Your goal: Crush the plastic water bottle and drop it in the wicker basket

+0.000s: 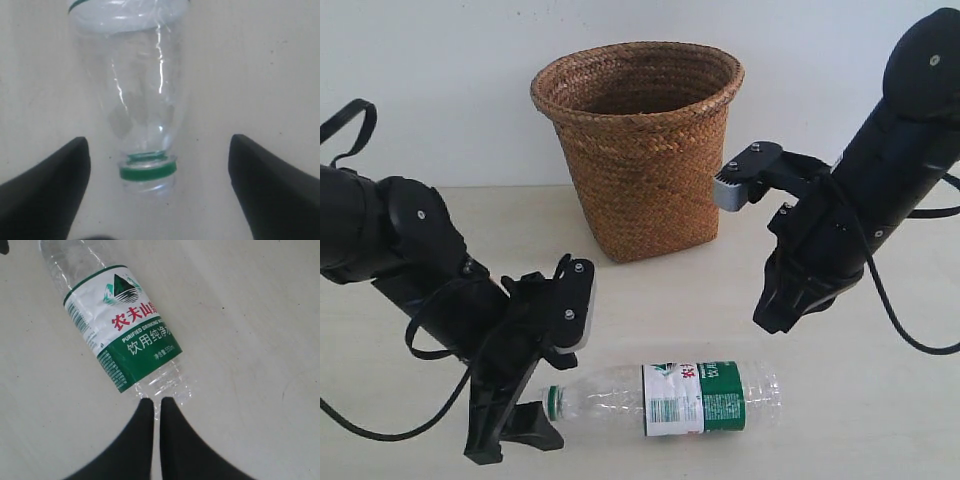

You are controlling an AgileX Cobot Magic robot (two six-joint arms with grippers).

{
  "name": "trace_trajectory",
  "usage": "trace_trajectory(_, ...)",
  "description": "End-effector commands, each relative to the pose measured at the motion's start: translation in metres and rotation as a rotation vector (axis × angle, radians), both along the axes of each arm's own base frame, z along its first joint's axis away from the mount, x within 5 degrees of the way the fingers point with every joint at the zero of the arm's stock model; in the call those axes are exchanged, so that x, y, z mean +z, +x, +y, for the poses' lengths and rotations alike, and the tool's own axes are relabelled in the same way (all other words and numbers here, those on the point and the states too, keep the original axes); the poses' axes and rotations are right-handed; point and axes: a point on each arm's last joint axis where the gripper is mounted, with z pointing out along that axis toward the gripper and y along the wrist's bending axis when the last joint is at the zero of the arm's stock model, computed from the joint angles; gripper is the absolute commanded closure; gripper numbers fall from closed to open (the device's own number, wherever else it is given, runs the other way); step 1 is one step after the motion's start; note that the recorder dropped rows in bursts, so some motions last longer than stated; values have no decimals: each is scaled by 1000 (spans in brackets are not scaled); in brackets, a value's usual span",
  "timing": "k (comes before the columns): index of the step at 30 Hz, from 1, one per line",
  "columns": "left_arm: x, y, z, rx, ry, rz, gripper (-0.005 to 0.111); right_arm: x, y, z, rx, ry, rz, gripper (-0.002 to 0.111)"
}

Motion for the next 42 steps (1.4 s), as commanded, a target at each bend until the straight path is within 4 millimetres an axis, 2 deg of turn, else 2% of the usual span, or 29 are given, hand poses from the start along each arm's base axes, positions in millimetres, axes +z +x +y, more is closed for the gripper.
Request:
trace_trajectory(1,-15,6,-3,23,14,-7,40,2,0,2,6,13,-7,108)
trace_trajectory(3,-19,9,-3,34,18,-18,45,2,0,4,-3,31,-3,108)
trace_trajectory(5,-21,9,-3,37,19,-22,62,4,1,8,-30,82,6,108)
trace_trajectory(6,-21,9,-3,36,21,-23,79,5,1,11,-53,124,12,108)
trace_trajectory(8,-21,10,-3,37,21,-26,102,-1,2,15,-71,157,59,108)
trace_trajectory(15,-21,10,-3,66,16,-18,102,-35,10,27,-161,210,244,108)
trace_trajectory(26,-21,10,-3,98,12,-5,102,-79,21,30,-232,168,332,108)
trace_trajectory(34,-21,10,-3,115,10,6,102,-138,28,23,-288,15,398,108)
trace_trajectory(37,-21,10,-3,119,9,7,102,-149,29,21,-293,-23,408,108)
trace_trajectory(42,-22,10,-3,128,11,16,102,-153,34,20,-324,-56,414,108)
